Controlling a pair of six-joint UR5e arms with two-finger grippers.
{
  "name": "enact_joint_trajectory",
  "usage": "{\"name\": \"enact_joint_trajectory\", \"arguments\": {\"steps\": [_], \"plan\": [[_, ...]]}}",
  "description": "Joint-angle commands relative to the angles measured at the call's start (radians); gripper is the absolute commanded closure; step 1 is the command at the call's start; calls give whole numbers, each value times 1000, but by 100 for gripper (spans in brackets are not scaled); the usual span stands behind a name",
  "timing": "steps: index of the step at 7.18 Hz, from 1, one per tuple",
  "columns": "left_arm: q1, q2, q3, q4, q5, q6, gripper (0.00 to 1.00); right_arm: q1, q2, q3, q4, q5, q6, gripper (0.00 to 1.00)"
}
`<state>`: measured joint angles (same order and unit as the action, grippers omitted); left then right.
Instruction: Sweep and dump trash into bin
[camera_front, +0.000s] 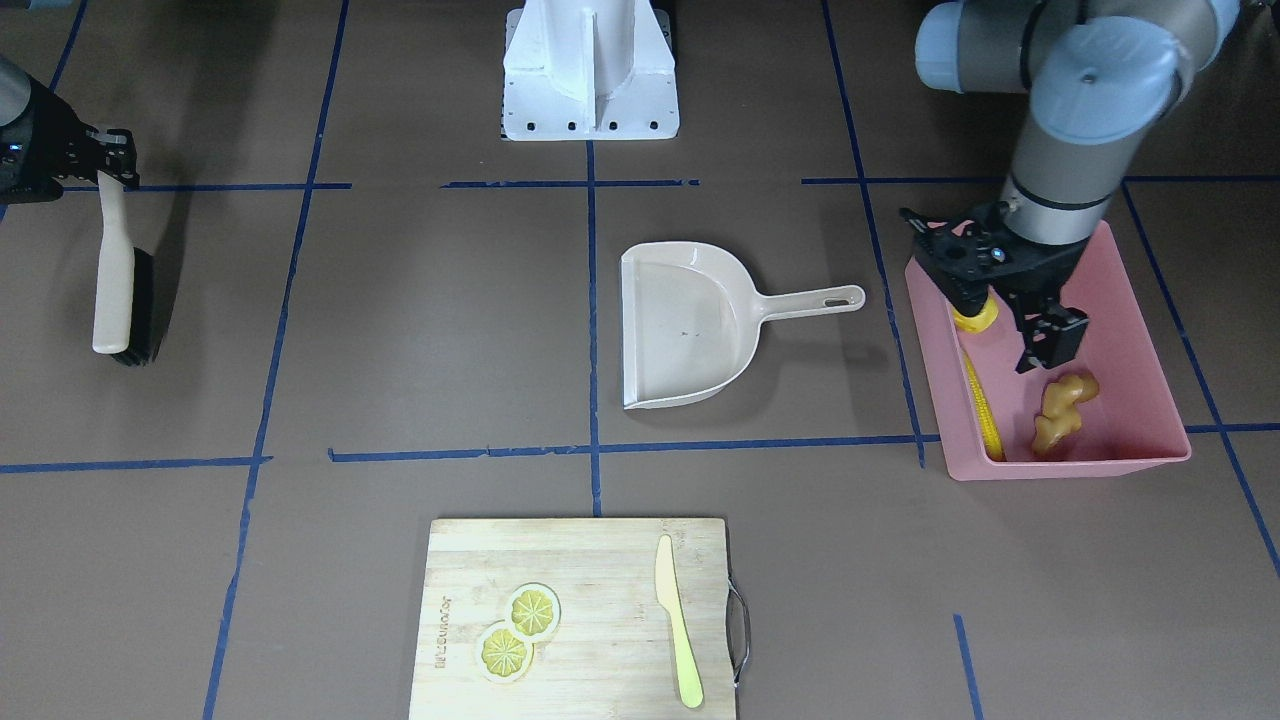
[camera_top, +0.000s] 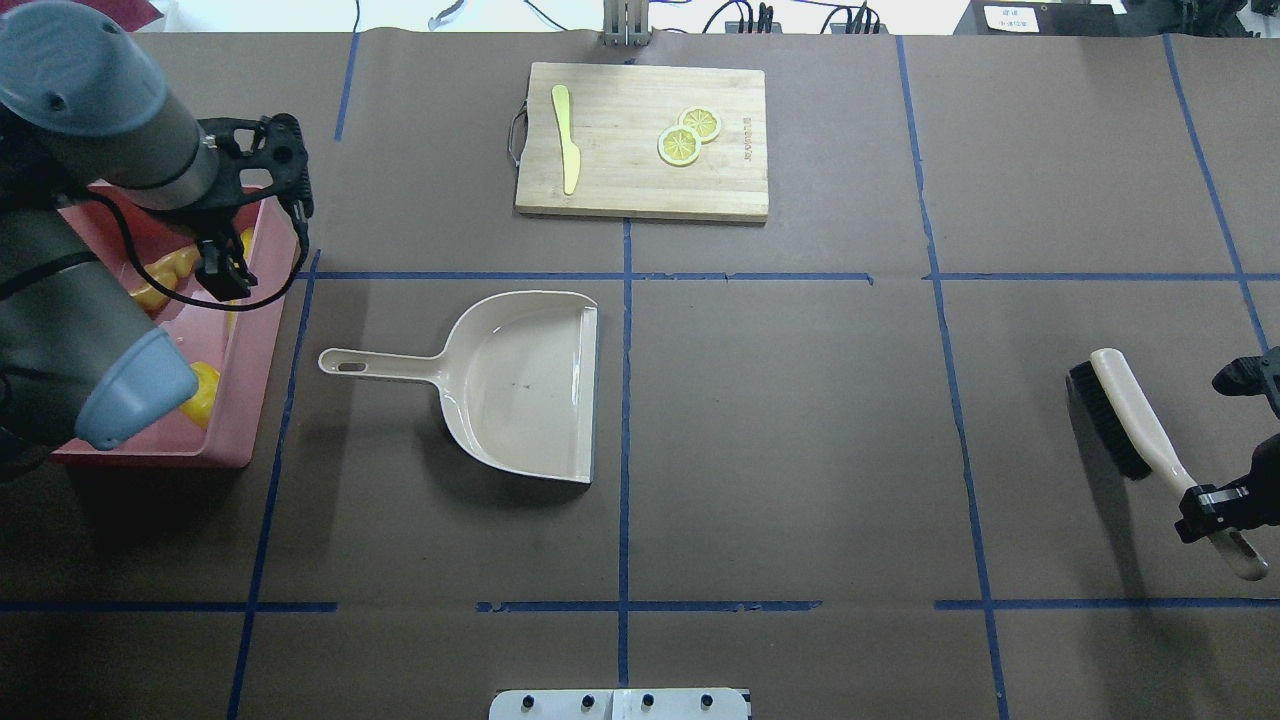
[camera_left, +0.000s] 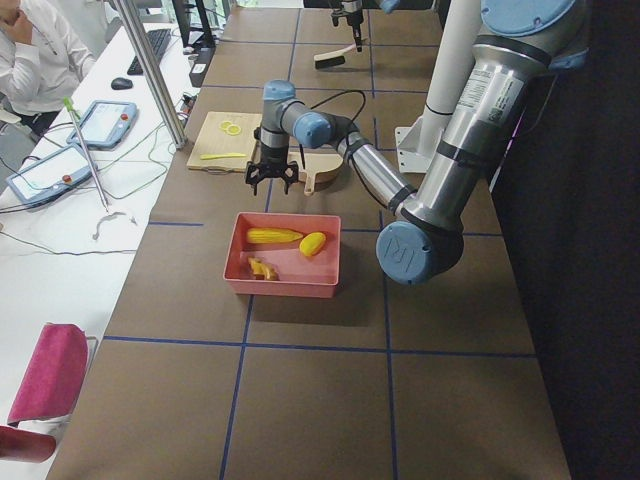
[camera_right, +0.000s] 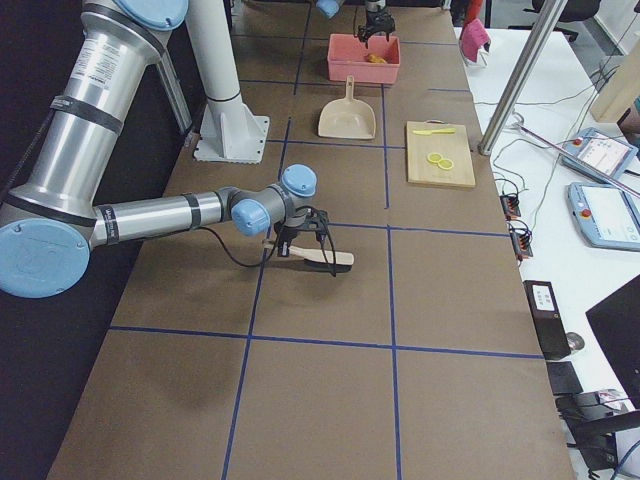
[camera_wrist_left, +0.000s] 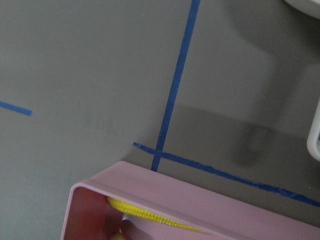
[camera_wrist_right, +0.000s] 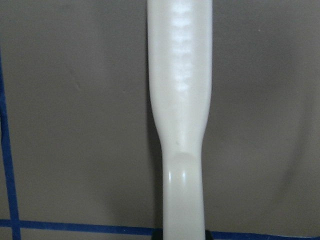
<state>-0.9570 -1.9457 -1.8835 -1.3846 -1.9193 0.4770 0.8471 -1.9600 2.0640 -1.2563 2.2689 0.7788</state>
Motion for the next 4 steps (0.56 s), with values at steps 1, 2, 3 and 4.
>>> {"name": "enact_joint_trajectory", "arguments": {"steps": [1,2,3,4], "plan": [[-51,30,-2,1,-7,48,0,-2,1,2,5,-69,63,95],[-77,33,4,2,-7,87,0,-2,-11,-13,55,-78,65,97],[-104,40,9,2,-7,124,0,-2,-32,-22,116,-81,74,97],[-112,48,9,2,-9,126,0,-5,-37,-44,141,-83,91,97]]}}
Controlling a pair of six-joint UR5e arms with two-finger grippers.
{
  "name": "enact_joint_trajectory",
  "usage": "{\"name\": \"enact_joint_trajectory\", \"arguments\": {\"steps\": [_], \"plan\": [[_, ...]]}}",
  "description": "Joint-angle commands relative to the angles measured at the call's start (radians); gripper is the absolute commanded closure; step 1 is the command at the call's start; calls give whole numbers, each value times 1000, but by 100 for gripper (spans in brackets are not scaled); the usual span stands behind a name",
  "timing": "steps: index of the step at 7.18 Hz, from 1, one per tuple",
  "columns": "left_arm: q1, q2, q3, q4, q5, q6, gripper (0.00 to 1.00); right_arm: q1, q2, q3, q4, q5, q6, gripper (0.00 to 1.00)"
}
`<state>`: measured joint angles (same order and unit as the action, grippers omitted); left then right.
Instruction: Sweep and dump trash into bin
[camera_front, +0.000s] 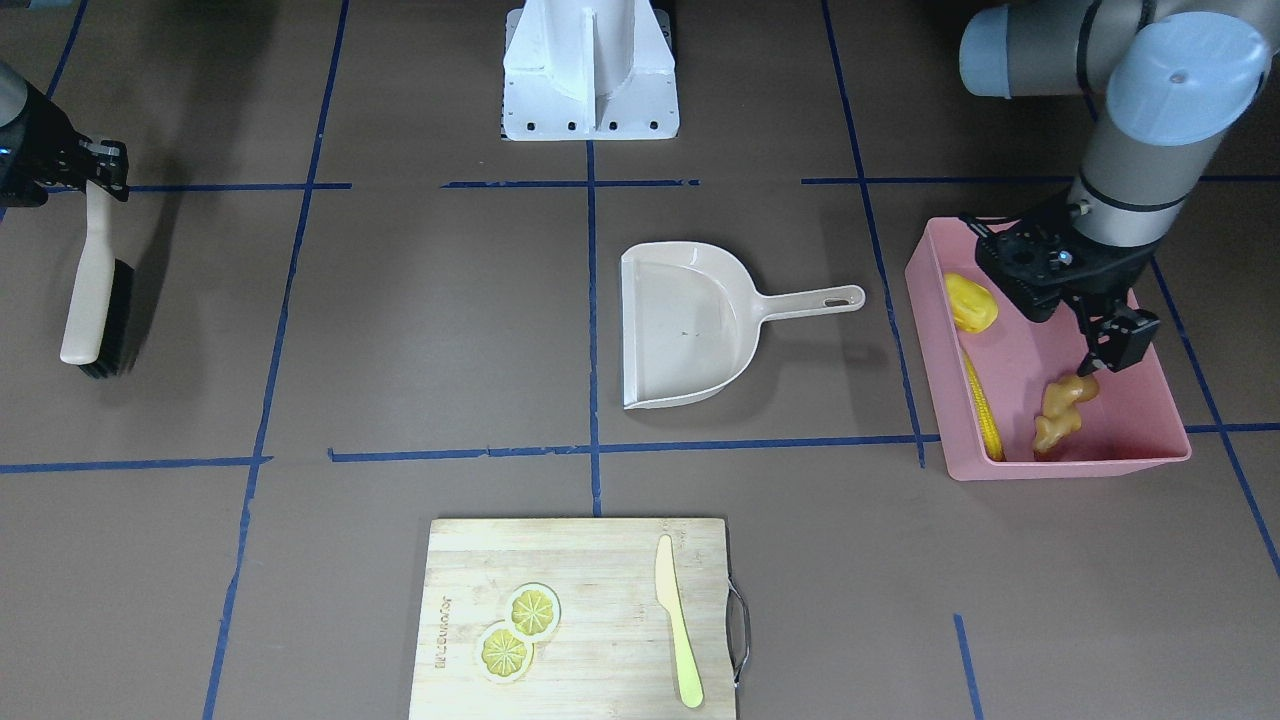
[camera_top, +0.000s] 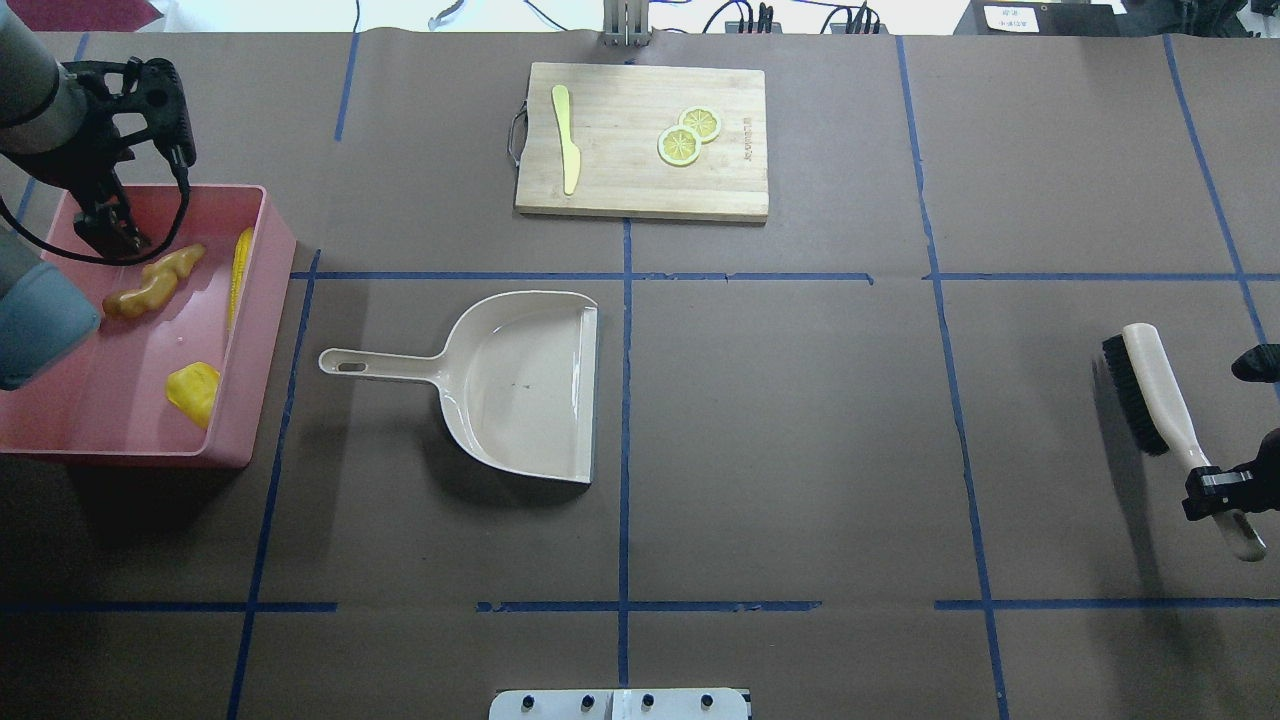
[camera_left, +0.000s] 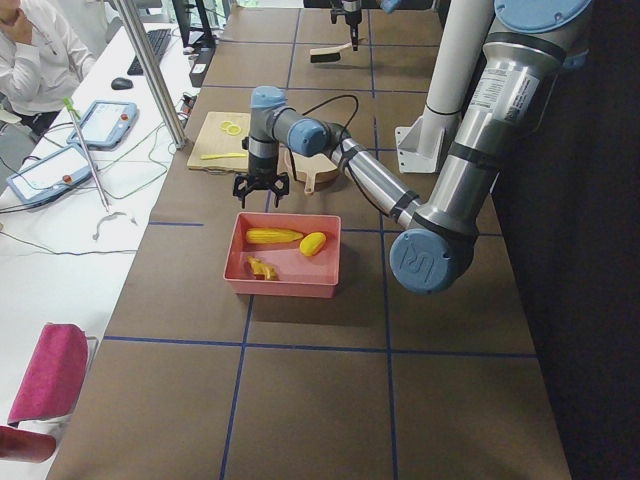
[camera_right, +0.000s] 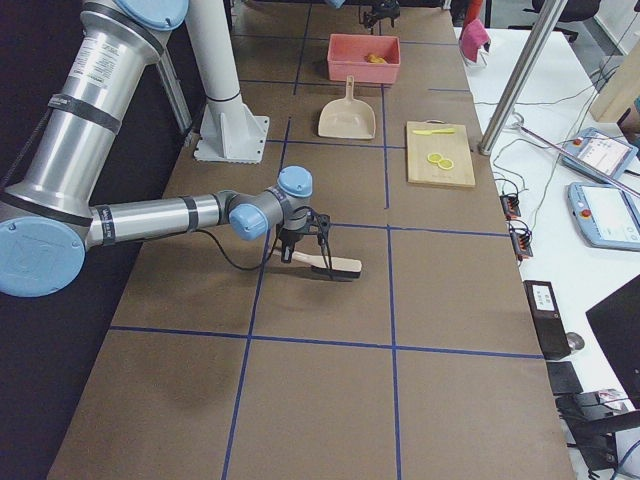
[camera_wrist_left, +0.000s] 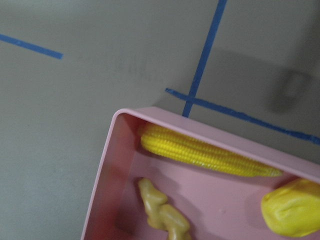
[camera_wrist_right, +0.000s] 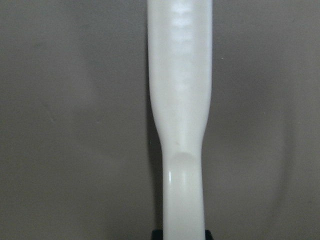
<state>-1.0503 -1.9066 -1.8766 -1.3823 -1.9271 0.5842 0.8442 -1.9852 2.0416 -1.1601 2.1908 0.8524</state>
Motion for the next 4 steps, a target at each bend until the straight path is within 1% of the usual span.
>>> {"name": "enact_joint_trajectory", "arguments": {"steps": [1,2,3,4], "plan": [[-17,9,2,0,-1,19,0,-5,-12,-65,103,-5,16,97],[-19,9,1,0,-1,19,0,-5,-12,-101,153,-3,16,96],[-19,9,1,0,-1,19,0,-8,-12,-103,155,-3,16,96],[-19,9,-1,0,-1,19,0,-16,-12,-103,154,-3,16,92]]}}
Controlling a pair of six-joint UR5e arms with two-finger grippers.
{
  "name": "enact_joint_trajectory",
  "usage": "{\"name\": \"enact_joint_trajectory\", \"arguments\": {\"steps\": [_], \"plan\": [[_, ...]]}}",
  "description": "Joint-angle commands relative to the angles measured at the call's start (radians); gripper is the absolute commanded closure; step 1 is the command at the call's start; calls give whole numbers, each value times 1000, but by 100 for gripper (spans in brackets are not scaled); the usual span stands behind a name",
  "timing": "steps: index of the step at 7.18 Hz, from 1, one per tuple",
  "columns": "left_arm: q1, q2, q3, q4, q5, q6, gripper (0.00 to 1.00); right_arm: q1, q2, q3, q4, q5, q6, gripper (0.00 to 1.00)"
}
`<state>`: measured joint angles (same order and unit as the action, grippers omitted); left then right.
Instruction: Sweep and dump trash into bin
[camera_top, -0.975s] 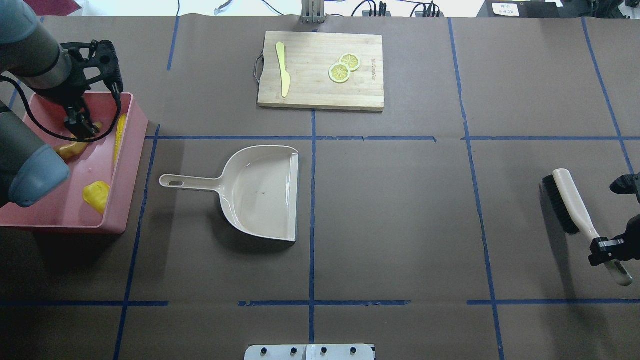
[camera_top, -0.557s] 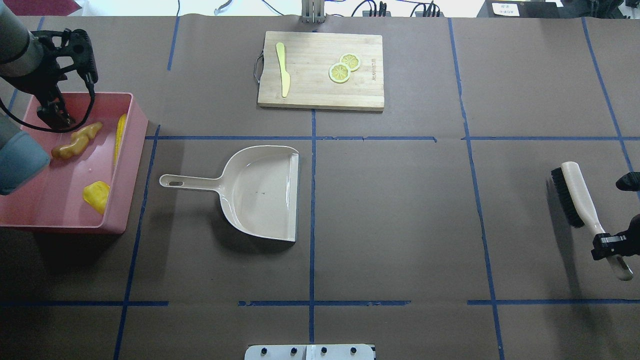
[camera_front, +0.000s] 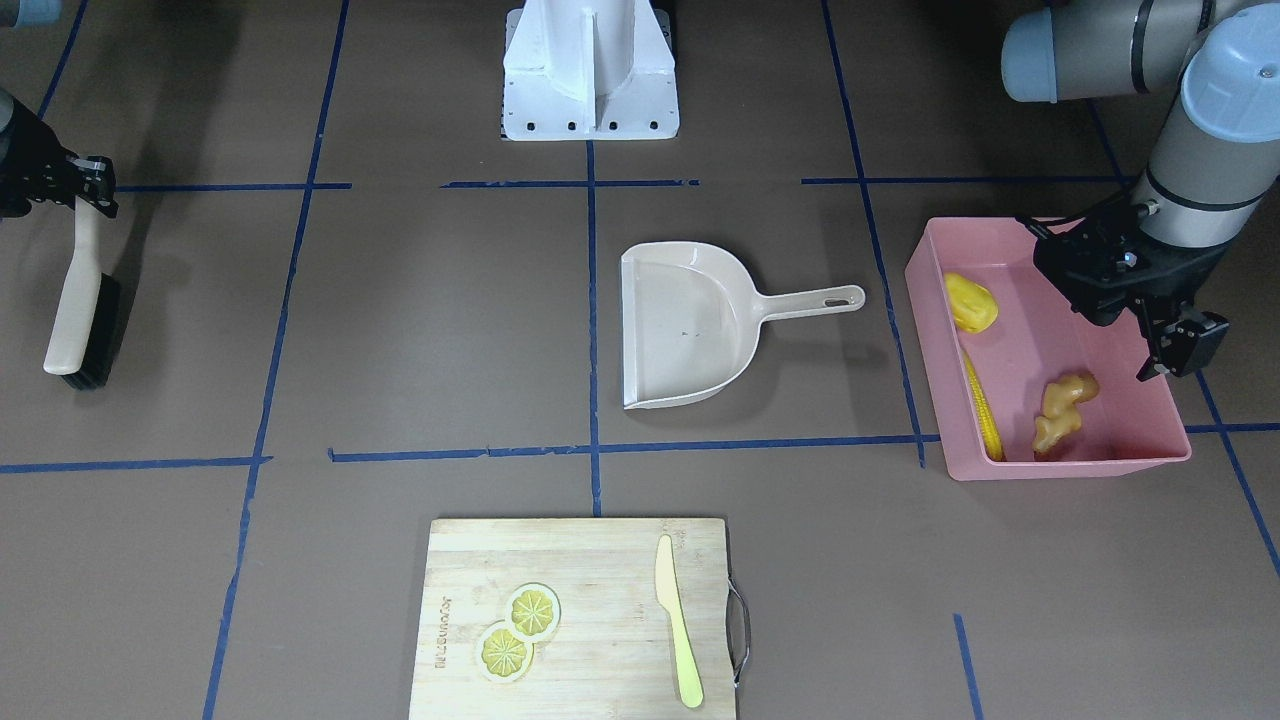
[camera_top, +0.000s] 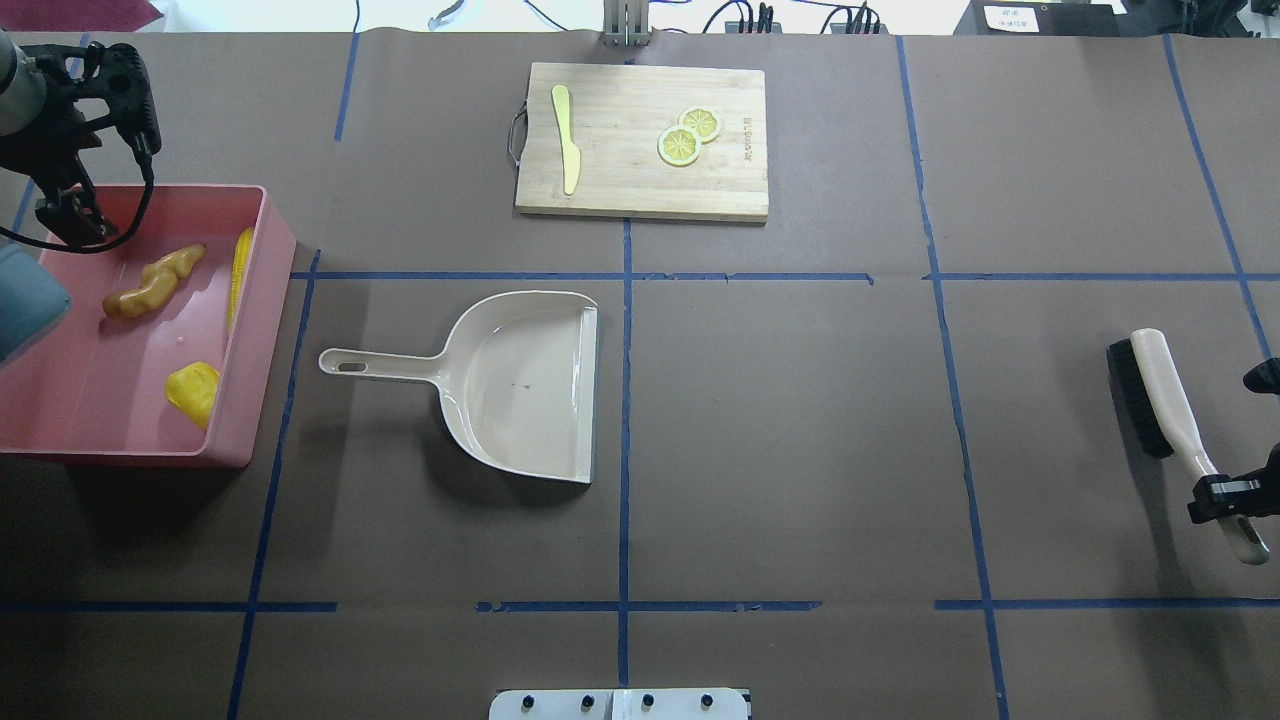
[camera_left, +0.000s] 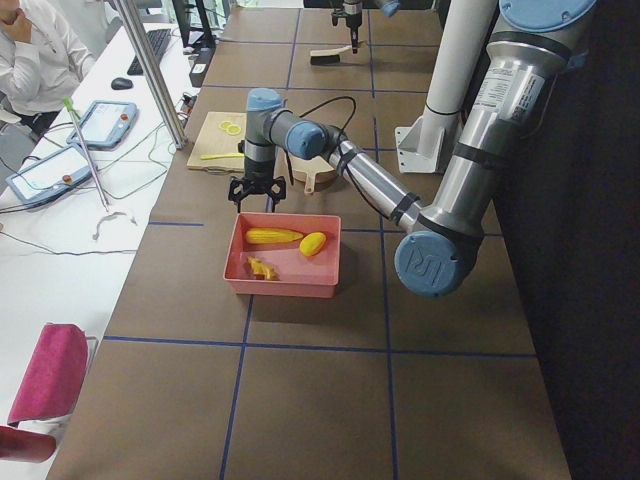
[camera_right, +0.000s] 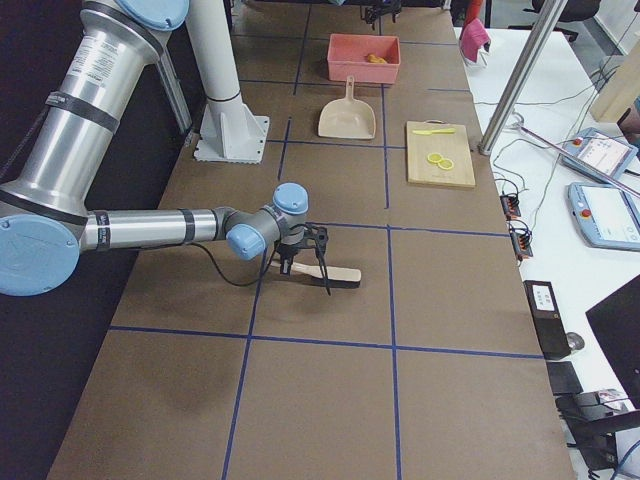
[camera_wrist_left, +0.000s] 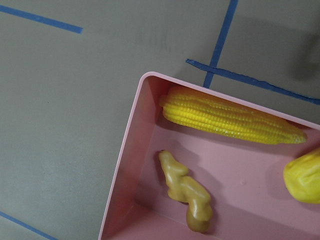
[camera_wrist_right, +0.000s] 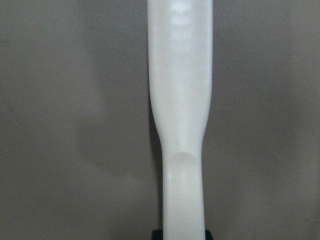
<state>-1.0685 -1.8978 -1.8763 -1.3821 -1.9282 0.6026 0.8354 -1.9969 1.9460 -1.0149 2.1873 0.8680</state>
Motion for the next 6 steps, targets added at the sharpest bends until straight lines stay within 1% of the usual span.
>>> {"name": "enact_joint_trajectory", "arguments": {"steps": [1,2,3,5,6], "plan": [[-1,0,-3,0,0,0,0,-15,0,-7,9,0,-1,77],[-1,2,-6,2,0,-1,0,-19,0,-9,7,0,-1,58],[-1,2,-9,5,-2,-1,0,-22,0,-12,7,0,-1,31],[-1,2,-9,5,0,-1,0,-22,0,-12,7,0,-1,0],[-1,3,-9,5,0,0,0,-19,0,-9,12,2,-3,0]]}}
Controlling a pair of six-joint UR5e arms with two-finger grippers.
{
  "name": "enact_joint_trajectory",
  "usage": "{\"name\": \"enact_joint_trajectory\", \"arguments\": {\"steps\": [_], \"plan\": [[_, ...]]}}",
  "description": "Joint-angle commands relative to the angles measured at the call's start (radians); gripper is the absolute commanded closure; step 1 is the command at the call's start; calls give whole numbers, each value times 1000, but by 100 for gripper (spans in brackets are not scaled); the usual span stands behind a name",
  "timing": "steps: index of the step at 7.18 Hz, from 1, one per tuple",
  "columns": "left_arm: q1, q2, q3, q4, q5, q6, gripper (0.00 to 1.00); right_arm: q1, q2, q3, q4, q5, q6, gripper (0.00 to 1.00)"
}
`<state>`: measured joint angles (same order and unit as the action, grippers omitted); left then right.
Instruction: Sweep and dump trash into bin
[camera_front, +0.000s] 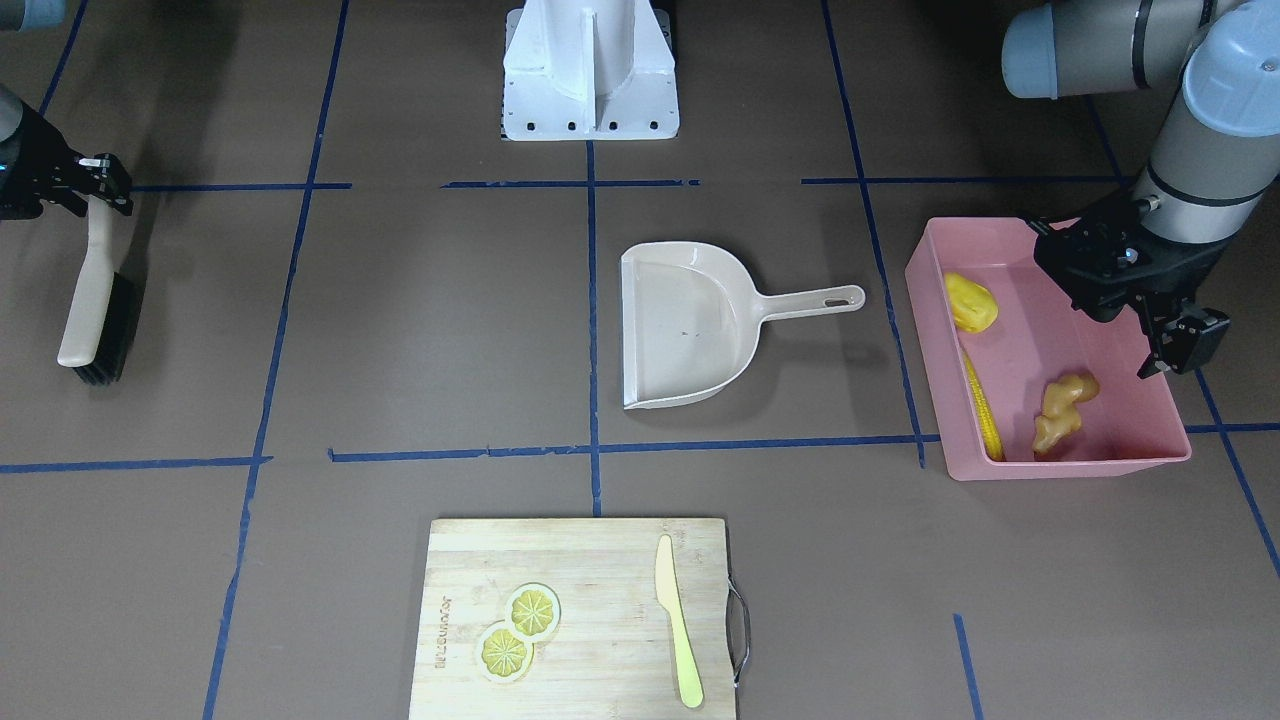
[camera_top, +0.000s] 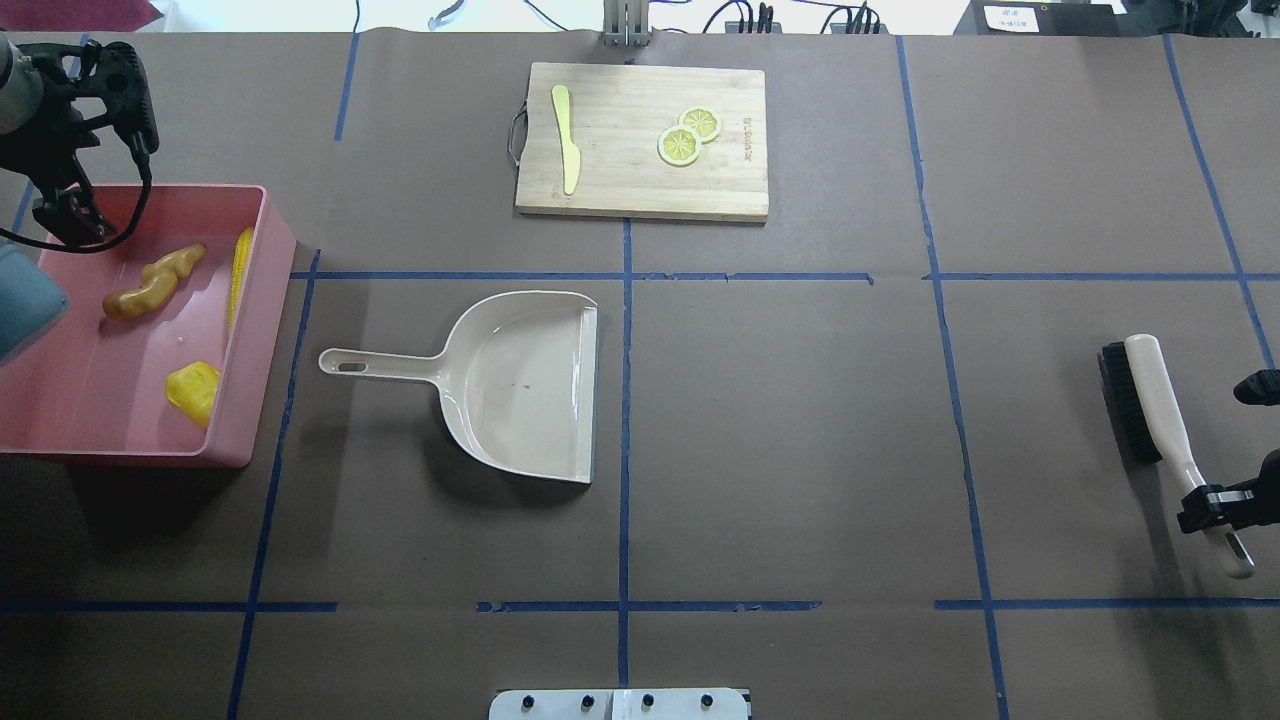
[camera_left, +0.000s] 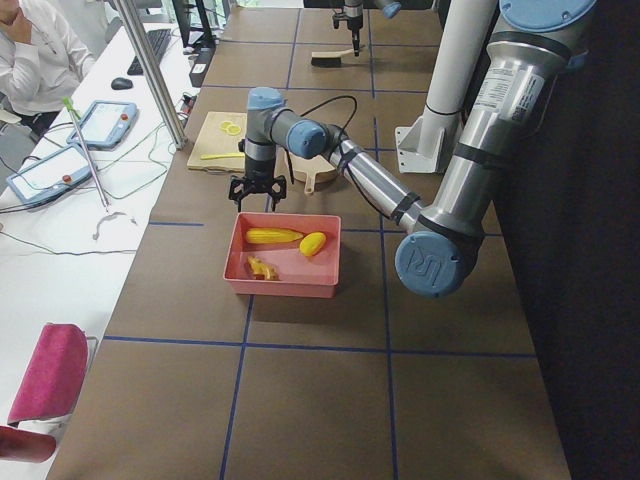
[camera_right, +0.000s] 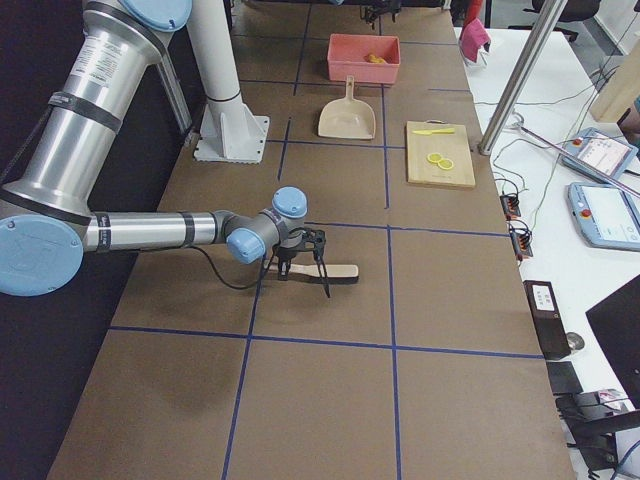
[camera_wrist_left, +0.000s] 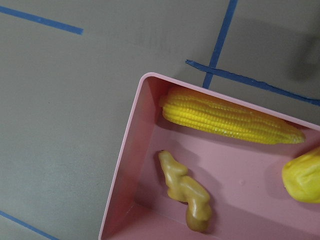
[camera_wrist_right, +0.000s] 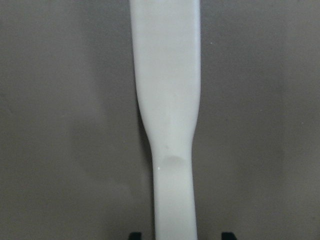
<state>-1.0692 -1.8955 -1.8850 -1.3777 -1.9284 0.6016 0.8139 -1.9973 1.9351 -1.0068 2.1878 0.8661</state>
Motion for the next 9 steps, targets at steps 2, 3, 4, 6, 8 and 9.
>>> {"name": "enact_joint_trajectory", "arguments": {"steps": [2,3,4,6,8,9], "plan": [[-44,19,9,5,-3,0,0,101,-15,48,5,21,-16,0],[-117,48,32,21,-76,-11,0,166,-11,39,1,86,-59,0],[-200,77,87,26,-163,-16,0,247,-11,22,-19,125,-156,0],[-392,108,231,29,-297,-87,0,393,3,12,-147,132,-333,0],[-471,145,267,31,-406,-308,0,526,90,-46,-339,133,-596,0],[-489,167,267,29,-478,-403,0,578,124,-98,-361,133,-675,0]]}}
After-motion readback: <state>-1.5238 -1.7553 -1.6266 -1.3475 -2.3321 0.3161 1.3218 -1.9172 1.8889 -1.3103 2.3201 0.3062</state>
